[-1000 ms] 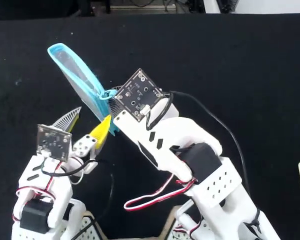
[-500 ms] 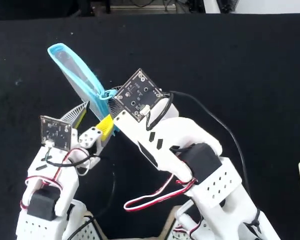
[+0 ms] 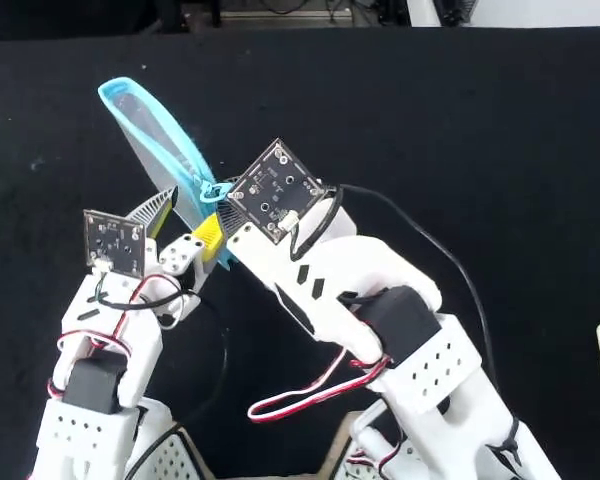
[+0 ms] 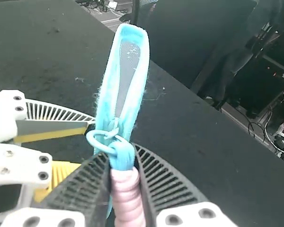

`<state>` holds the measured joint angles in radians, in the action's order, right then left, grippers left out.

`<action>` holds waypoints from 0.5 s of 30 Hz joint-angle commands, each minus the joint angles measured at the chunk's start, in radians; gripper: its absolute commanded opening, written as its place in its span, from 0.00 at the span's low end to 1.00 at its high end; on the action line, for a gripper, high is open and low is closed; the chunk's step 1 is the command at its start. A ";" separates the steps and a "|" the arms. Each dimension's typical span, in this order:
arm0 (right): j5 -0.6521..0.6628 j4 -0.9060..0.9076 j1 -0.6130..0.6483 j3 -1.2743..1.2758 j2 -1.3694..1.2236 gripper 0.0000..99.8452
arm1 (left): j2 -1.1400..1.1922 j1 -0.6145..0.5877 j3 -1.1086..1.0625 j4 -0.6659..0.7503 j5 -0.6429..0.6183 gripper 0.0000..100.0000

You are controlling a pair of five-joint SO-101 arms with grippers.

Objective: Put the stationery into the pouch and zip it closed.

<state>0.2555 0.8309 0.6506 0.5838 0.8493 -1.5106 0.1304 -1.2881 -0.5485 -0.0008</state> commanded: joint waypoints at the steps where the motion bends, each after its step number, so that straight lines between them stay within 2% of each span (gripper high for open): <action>1: 0.005 -0.020 -0.008 -0.015 0.002 0.01 | 0.000 -0.010 0.044 -0.052 0.002 0.25; 5: 0.005 -0.021 -0.008 -0.015 0.002 0.01 | -0.064 -0.004 0.127 -0.193 0.002 0.24; 7: 0.005 -0.021 -0.008 -0.015 0.002 0.01 | -0.110 -0.004 0.145 -0.227 0.002 0.19; 12: 0.005 -0.023 -0.008 -0.015 0.001 0.01 | -0.180 -0.013 0.139 -0.238 0.003 0.04; 15: 0.005 -0.023 -0.008 -0.013 0.002 0.01 | -0.183 -0.013 0.124 -0.235 0.003 0.04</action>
<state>0.2570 0.8309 0.6521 0.5838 0.8493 -1.6778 0.1320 -1.2206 -0.7864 -0.0008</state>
